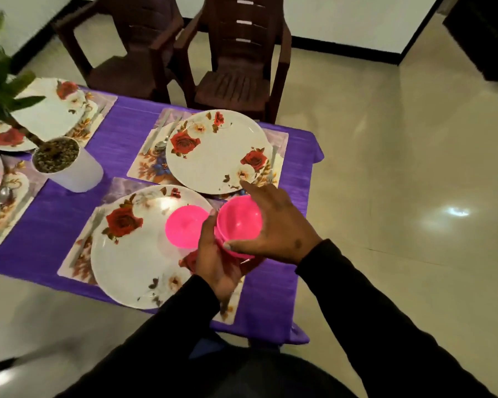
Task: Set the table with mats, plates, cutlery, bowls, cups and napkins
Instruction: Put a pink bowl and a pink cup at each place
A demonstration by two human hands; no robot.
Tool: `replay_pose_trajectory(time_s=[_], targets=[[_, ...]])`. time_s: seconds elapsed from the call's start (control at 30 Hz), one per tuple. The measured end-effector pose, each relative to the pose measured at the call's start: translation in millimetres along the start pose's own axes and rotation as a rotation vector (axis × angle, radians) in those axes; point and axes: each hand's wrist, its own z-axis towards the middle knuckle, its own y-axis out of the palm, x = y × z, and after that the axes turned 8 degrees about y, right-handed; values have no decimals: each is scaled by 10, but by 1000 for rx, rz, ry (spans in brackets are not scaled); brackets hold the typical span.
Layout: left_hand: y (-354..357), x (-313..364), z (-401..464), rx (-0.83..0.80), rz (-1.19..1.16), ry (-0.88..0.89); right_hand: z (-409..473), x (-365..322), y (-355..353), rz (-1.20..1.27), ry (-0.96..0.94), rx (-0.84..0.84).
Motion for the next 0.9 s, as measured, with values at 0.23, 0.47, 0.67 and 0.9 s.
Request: replay_pose_trajectory(time_s=[0.23,0.47,0.67,0.9], targets=[[138,-312,-97,108,-121,111,-30,181,-141,-11,-123,-120],[209,-547,97,-8,-134,28,-94,437,-323,-4,-83,-88],[410,-916,256,14,-118,37,40,822,-559,40,-74,-78],[1125,-1234,586,158,-130,169,470,1442,-1191,20,-216,-130]])
